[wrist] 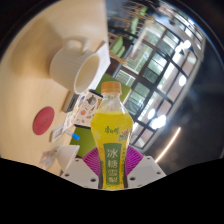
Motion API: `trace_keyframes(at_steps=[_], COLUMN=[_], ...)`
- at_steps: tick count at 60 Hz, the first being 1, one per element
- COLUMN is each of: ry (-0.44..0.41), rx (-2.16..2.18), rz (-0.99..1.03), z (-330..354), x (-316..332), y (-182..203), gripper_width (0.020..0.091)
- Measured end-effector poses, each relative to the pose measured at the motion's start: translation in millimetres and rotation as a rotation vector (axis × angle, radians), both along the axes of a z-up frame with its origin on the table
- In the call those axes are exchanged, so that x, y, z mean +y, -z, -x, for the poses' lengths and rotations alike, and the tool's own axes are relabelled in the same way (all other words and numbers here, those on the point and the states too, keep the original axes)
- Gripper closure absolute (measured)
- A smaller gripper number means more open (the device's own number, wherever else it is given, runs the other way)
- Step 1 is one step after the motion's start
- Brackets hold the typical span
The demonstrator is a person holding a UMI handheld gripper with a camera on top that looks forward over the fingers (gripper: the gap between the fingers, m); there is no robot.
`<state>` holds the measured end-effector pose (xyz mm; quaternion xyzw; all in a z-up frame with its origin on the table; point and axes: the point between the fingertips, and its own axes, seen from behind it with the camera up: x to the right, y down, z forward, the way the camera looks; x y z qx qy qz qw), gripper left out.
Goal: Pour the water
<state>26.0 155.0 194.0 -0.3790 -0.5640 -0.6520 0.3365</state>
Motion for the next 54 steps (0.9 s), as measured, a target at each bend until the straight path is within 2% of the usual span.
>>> trace_keyframes(at_steps=[12,20,21,25,37,42,44,49,50,54], ry=[-0.005,0.002,-0.005,-0.012,-0.017,-0.072,-0.113,-0.141,-0.16,-0.11], rx=[-0.19,-0.153,-0.142,-0.061,0.847,1.358,1.575,1.948,2.011,2.081], rz=[0.064,0.064,0.066,0.049,-0.064,-0.097,-0.142,-0.086,-0.114,-0.087], z=[15.2,11.1,8.2,8.7,-12.5,-18.1,-17.0,-7.8,-11.1,-14.6], x=[7.3,15.6,-4.8,11.1,21.6,22.8,22.0,31.8,37.9,41.3], y=[4.5,10.4,6.8,4.1,0.1,12.2,29.6,59.3,75.2,106.6], gripper_width=[0.0832,0.0833,0.0832,0.0833,0.0831,0.0831,0.0829,0.0831,0.0832,0.0826])
